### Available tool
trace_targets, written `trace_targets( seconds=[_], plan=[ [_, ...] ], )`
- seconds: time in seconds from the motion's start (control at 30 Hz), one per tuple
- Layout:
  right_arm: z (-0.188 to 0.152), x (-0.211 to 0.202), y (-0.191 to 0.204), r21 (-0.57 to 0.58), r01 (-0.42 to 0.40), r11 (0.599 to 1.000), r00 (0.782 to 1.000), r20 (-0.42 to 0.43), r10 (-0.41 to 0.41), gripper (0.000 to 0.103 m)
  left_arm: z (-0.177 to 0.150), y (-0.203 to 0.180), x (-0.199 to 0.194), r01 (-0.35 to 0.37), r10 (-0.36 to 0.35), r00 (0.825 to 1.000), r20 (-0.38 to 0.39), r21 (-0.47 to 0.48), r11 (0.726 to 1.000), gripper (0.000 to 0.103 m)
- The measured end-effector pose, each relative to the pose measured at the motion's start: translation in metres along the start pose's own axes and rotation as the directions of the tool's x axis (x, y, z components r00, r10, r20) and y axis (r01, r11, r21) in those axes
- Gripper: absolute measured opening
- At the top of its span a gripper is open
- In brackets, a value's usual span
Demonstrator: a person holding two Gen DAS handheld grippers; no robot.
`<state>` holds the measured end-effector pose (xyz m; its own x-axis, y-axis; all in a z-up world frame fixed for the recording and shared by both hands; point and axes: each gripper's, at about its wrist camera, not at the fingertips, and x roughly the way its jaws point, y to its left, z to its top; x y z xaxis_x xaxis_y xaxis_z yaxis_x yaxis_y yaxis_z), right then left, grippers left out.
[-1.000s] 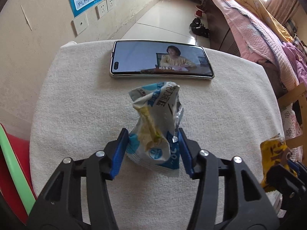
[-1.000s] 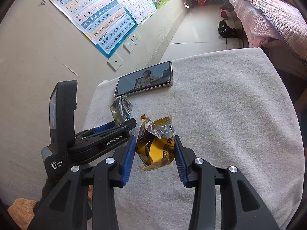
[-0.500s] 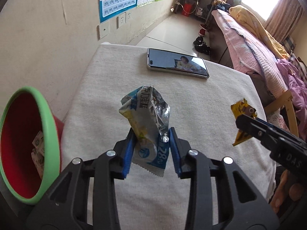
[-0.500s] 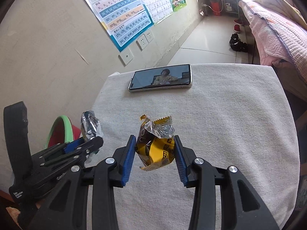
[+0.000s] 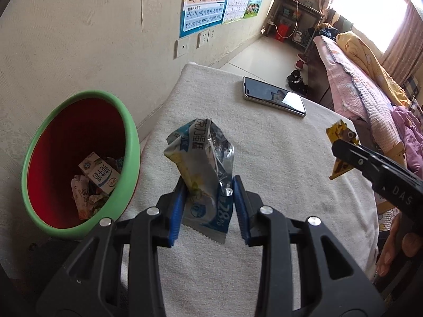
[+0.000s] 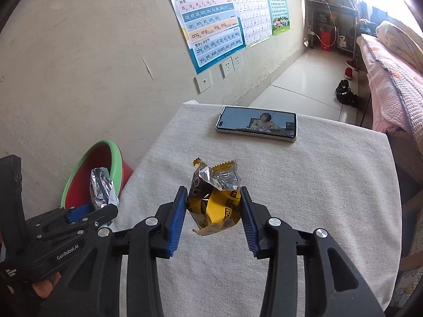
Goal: Collect trash
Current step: 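Carry the snack bag and gold wrapper over the red bin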
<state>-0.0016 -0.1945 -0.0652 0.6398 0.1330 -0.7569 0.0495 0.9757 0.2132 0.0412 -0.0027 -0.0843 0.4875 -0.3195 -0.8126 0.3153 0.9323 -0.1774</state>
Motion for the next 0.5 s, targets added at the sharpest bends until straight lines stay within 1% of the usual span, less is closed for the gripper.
trace_targets(
  seconds=[0.17, 0.5],
  plan=[
    [0.001, -0.004, 0.012, -0.031, -0.006, 1.0, 1.0, 0.013, 0.007, 0.039, 0.005, 0.003, -0.013, -0.011, 0.011, 0.999, 0.04, -0.002, 1.0, 0.034],
    [-0.002, -0.007, 0.029, -0.082, -0.013, 0.997, 1.0, 0.017, 0.014, 0.04, 0.008, 0.016, -0.02, -0.021, 0.023, 0.998, 0.062, -0.033, 0.999, 0.034]
  ],
)
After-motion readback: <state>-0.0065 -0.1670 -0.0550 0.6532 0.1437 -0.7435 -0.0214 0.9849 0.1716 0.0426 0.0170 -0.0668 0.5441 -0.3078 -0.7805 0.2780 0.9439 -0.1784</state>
